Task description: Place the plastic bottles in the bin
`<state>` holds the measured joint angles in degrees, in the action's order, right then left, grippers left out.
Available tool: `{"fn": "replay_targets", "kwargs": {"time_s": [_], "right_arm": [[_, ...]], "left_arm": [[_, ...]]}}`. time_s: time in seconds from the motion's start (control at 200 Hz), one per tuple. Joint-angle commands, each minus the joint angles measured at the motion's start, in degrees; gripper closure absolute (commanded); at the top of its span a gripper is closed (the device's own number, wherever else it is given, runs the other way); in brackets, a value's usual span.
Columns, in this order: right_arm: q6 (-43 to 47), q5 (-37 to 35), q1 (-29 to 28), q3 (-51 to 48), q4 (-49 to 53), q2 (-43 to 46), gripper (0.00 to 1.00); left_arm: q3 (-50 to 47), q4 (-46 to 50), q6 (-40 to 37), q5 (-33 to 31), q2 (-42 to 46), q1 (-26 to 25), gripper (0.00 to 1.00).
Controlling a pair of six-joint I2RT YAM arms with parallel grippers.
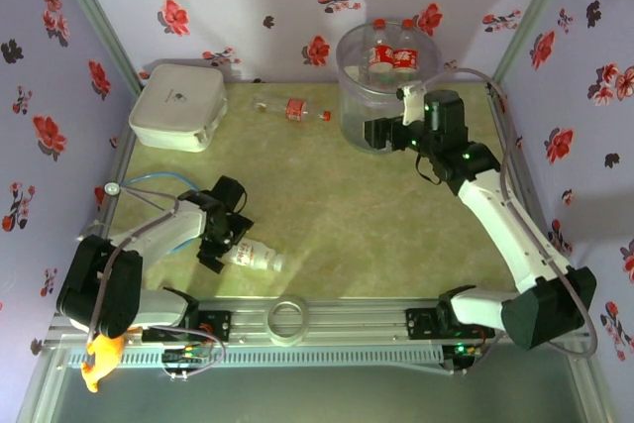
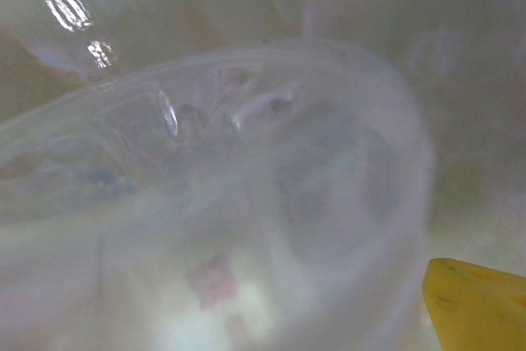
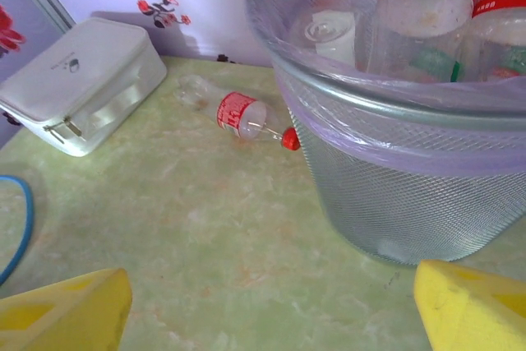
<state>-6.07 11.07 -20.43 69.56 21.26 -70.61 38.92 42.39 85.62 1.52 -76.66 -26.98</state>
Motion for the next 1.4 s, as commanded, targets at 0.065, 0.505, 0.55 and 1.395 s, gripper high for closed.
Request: {"fn": "replay_targets", "kwargs": {"time_s": [0.065, 0.505, 0.55, 1.395], "right_arm": [[-1.2, 2.8, -0.7, -1.7, 0.9, 2.0, 0.10], [-9.2, 10.2, -7.8, -6.3, 3.8, -3.0, 0.11], [-10.2, 11.6, -8.8, -6.3, 3.4, -3.9, 0.11], [-16.5, 21.2, -25.1, -4.9, -12.3, -27.8, 0.12]], "left_arm": [[-0.9, -3.7, 2.0, -0.5, -3.1, -0.4, 0.10], [5.5, -2.9, -1.4, -0.8, -2.8, -0.4, 0.31], [6.7, -2.8, -2.0, -0.8, -2.3, -0.4, 0.31], [12.0, -16.2, -8.4, 8.3, -3.1, 0.3, 0.41]]}}
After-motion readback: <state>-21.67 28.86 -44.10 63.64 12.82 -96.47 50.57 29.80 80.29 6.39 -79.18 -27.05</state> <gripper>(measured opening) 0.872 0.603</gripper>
